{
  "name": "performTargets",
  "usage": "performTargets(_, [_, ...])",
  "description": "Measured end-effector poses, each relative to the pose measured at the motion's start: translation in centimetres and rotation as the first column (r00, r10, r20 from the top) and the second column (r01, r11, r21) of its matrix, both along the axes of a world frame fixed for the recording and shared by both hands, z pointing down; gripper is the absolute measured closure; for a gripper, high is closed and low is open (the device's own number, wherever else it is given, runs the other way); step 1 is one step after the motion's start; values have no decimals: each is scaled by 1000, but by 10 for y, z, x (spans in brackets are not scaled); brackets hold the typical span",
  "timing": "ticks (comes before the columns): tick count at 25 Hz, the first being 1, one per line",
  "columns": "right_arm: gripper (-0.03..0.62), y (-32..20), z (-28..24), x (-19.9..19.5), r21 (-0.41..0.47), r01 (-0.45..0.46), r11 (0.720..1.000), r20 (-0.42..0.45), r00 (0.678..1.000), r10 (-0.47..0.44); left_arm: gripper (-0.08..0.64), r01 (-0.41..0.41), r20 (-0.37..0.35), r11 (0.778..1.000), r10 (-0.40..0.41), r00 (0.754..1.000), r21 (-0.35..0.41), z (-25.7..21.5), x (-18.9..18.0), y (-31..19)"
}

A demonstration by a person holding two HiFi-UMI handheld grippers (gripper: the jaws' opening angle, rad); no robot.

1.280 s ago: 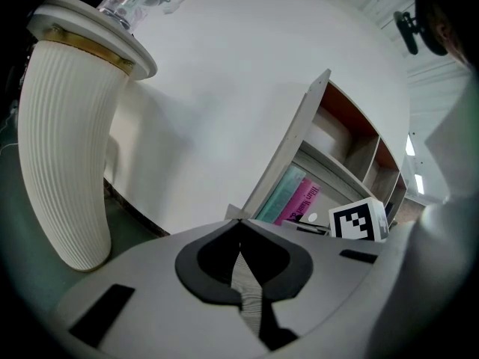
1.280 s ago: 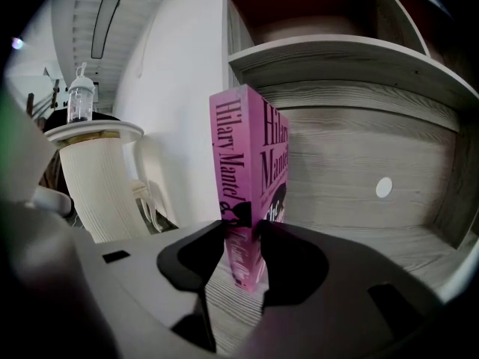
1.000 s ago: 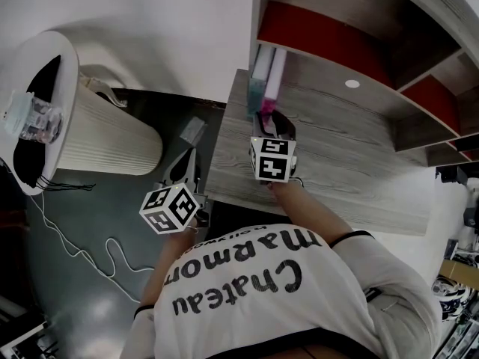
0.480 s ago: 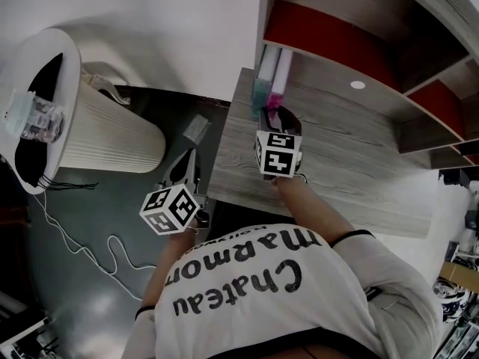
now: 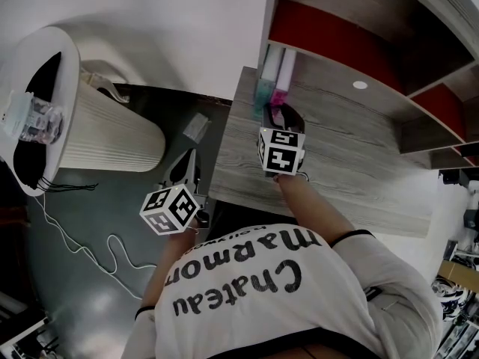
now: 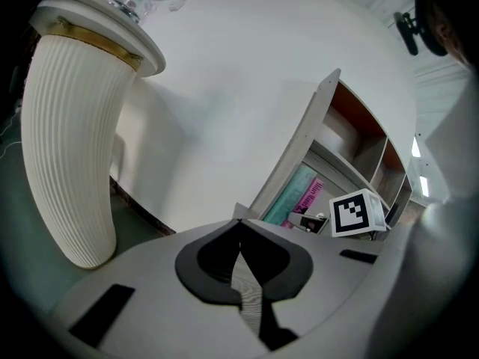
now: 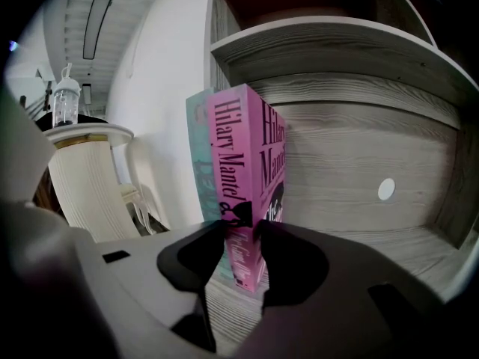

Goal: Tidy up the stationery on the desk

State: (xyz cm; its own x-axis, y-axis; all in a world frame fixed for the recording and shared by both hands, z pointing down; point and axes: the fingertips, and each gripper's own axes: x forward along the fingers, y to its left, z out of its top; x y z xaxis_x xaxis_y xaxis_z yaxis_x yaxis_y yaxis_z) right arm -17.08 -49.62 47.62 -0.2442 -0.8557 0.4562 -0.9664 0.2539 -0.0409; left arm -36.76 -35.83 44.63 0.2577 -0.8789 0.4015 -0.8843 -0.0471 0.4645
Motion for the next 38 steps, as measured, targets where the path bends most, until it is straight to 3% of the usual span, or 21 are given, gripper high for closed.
performTargets(12, [422,-1,0,-1,4,9,1000,9,1000,-9,545,-8,4,1000,8,1000,-3,0,-3,0])
performTargets(27, [399,5,-5,2,-7,42,999,4,999,-42,545,-6,8,998,6,1000,58,-22,-2,6])
performTargets(33, [416,43,19,6,-131,40,991,61,998,-33,545,-31,1,997,31,1000,68,-25,7,14])
performTargets(38, [451,86,35,12,-210,24,977,108,994,-1,545,-96,-3,992,97,995,85,-30,30,22])
